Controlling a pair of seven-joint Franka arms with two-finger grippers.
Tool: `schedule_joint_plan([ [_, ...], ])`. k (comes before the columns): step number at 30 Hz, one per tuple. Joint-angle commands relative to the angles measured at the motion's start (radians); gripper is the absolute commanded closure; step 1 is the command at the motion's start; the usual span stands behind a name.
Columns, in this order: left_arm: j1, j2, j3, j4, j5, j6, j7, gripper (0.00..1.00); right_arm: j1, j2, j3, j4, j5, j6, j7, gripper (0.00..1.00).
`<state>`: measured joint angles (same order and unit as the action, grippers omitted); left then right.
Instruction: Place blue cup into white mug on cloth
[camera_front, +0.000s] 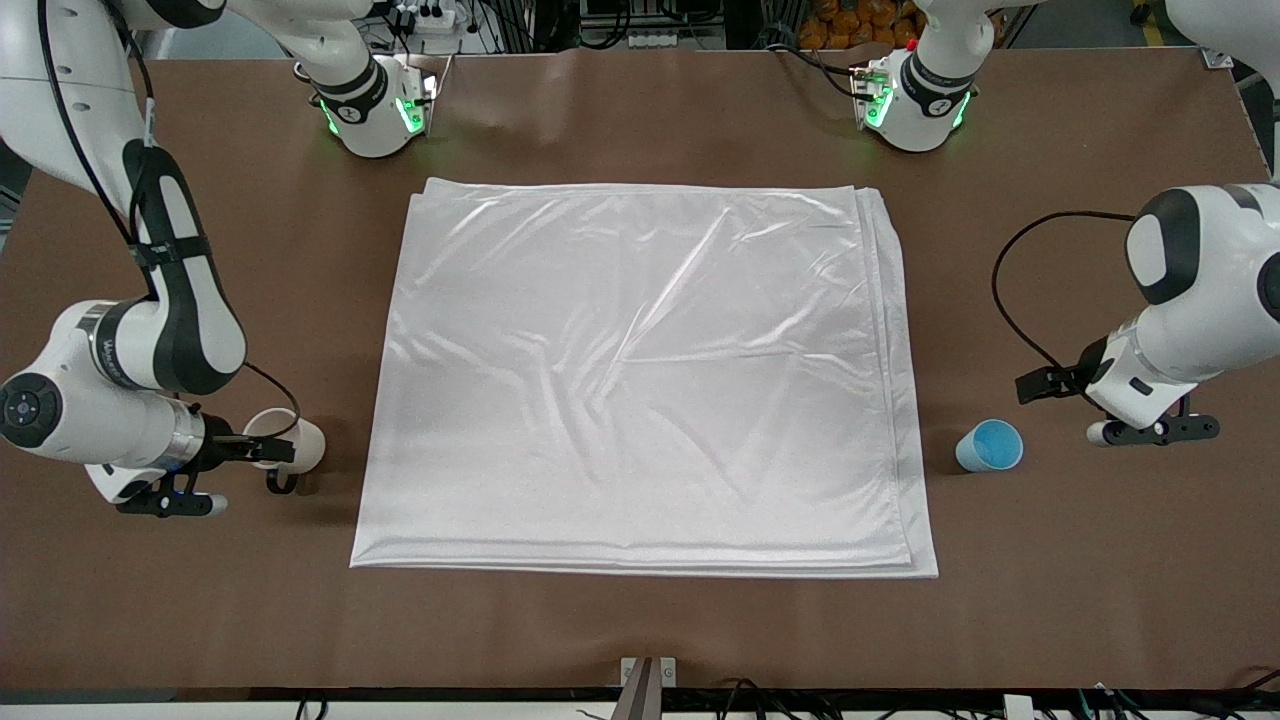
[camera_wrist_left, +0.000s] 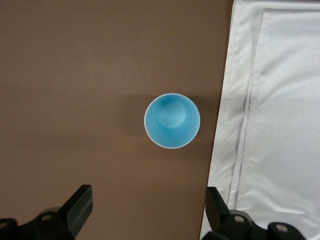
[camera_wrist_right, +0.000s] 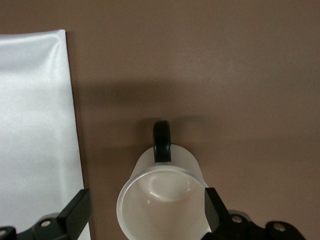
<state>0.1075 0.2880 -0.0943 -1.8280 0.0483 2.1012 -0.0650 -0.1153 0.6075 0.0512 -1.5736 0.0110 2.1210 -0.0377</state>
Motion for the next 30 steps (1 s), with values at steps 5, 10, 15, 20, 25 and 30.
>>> schedule_joint_plan([
  [5,0.011,0.078,0.001,-0.037,0.022,0.151,0.005,0.0,-0.014,0.075,0.01,0.052,-0.012,0.082,-0.028,0.0],
  [10,0.043,0.129,-0.001,-0.039,0.039,0.232,0.005,0.0,-0.014,0.092,0.01,0.052,-0.012,0.102,-0.03,0.0],
  [15,0.044,0.166,-0.001,-0.036,0.039,0.27,0.004,0.0,-0.014,0.101,0.01,0.052,-0.014,0.102,-0.033,0.0],
  [20,0.046,0.183,-0.001,-0.033,0.038,0.284,0.002,0.0,-0.014,0.103,0.01,0.05,-0.016,0.102,-0.079,0.33],
  [25,0.047,0.206,-0.001,-0.03,0.033,0.307,0.002,0.0,-0.02,0.106,0.009,0.049,-0.023,0.102,-0.253,0.99],
  [30,0.041,0.232,-0.001,-0.025,0.038,0.336,0.002,0.0,-0.032,0.112,0.01,0.049,-0.019,0.102,-0.269,1.0],
])
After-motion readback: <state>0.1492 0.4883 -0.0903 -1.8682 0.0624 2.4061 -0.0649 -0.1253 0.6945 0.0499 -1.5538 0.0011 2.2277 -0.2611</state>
